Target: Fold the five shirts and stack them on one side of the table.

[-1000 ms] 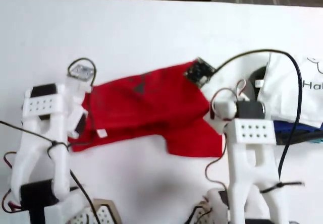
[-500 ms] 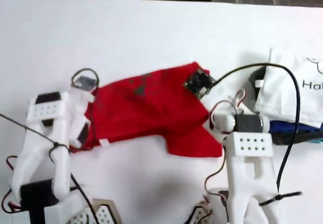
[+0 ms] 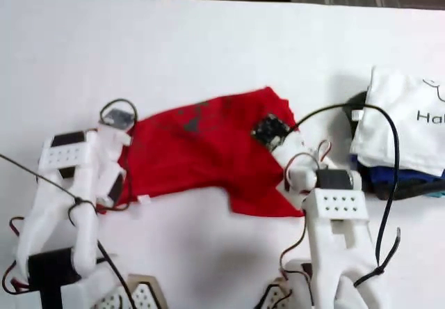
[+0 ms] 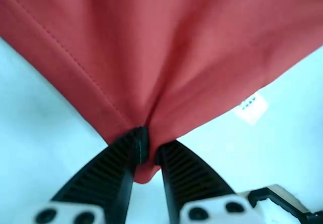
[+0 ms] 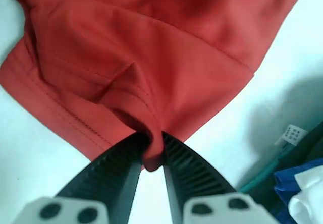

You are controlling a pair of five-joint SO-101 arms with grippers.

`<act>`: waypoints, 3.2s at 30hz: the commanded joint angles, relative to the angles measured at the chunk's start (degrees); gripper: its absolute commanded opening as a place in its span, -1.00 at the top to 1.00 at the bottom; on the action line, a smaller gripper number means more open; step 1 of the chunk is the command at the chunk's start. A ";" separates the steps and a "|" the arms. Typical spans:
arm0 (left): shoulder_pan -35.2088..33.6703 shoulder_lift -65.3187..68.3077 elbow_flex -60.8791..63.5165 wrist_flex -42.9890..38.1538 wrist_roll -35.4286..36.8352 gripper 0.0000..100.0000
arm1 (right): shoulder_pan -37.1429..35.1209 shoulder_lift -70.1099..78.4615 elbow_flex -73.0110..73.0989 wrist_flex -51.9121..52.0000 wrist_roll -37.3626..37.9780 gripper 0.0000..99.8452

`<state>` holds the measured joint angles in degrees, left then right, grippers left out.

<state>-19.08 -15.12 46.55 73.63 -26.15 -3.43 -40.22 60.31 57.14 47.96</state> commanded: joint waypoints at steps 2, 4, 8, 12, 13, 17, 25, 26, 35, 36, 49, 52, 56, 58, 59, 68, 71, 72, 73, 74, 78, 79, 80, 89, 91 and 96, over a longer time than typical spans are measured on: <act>0.18 -2.64 -0.04 0.09 -0.35 0.95 | 0.75 -1.89 1.05 -2.86 0.35 0.96; 0.18 -2.64 -0.04 0.18 -0.35 0.95 | 1.63 -1.89 1.67 -3.03 0.35 0.95; 0.18 -2.64 -0.04 0.26 -0.26 0.95 | 6.29 -1.89 1.67 -3.03 1.23 0.91; 0.35 -2.64 -0.04 1.14 -0.09 0.94 | 11.21 -0.84 2.73 -3.03 7.21 0.69; 0.35 -2.64 -0.13 1.49 -0.09 0.94 | 11.82 -0.48 3.08 -3.03 8.70 0.64; 0.35 -2.90 -0.48 4.40 -0.26 0.94 | 11.91 -0.40 3.87 -3.03 10.73 0.60; 0.18 -2.99 -9.89 11.87 -0.26 0.94 | 12.26 -0.48 -0.70 -3.47 10.64 0.60; 0.18 -2.99 -12.26 13.63 -0.26 0.94 | 12.26 -0.48 -1.85 -3.47 10.55 0.60; 0.26 -2.99 -28.00 27.87 -0.97 0.94 | 10.42 -0.13 -13.01 -3.82 2.46 0.60; 0.26 -2.73 -28.00 27.78 -1.85 0.94 | 9.71 0.04 -13.80 -3.74 1.93 0.60; 0.09 -2.99 -22.20 19.60 -2.81 0.62 | 0.22 0.22 -14.51 -4.00 -3.34 0.60; 0.00 -2.64 -27.03 19.87 -2.29 0.62 | -0.40 1.19 -14.51 -8.22 -6.86 0.60; 0.35 -2.02 -31.34 14.77 1.67 0.62 | -2.33 11.12 -20.04 -12.00 -11.69 0.60; 0.44 0.44 -32.66 11.34 3.78 0.62 | -3.74 19.30 -26.37 -11.12 -12.92 0.61; 0.44 2.55 -33.45 10.20 4.75 0.62 | -4.26 23.78 -30.07 -10.15 -13.89 0.61; 0.35 28.31 -42.77 6.77 11.08 0.62 | -10.07 53.14 -59.43 4.09 -19.69 0.78; 0.35 35.25 -47.08 6.86 11.16 0.62 | -10.51 58.51 -64.18 5.32 -19.69 0.78; 0.18 37.19 -48.66 6.95 11.16 0.62 | -10.33 59.91 -65.14 5.32 -19.69 0.78; -0.09 39.03 -50.15 7.03 11.16 0.62 | -10.07 61.05 -65.93 5.32 -19.69 0.78; -0.70 40.70 -51.74 7.12 11.16 0.62 | -9.63 62.29 -66.46 5.32 -19.52 0.78; -3.34 45.54 -58.07 7.30 11.60 0.62 | -6.90 65.98 -67.16 4.97 -19.16 0.78; -3.87 46.51 -59.65 7.65 11.60 0.62 | -6.11 66.95 -67.60 4.97 -19.16 0.78; -4.40 47.30 -61.14 7.74 11.43 0.62 | -5.49 67.91 -68.13 4.97 -19.16 0.78; -6.07 54.15 -73.63 11.69 11.16 0.62 | -1.27 75.91 -76.31 5.32 -19.16 0.78; -6.07 55.74 -76.00 12.92 11.16 0.62 | -1.27 76.97 -77.54 5.49 -19.08 0.78; -6.15 57.32 -82.68 21.27 11.08 0.62 | -1.80 76.35 -79.30 10.15 -19.08 0.78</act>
<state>-24.35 42.64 -30.64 90.51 -14.90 -6.51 37.05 -16.26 64.26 28.70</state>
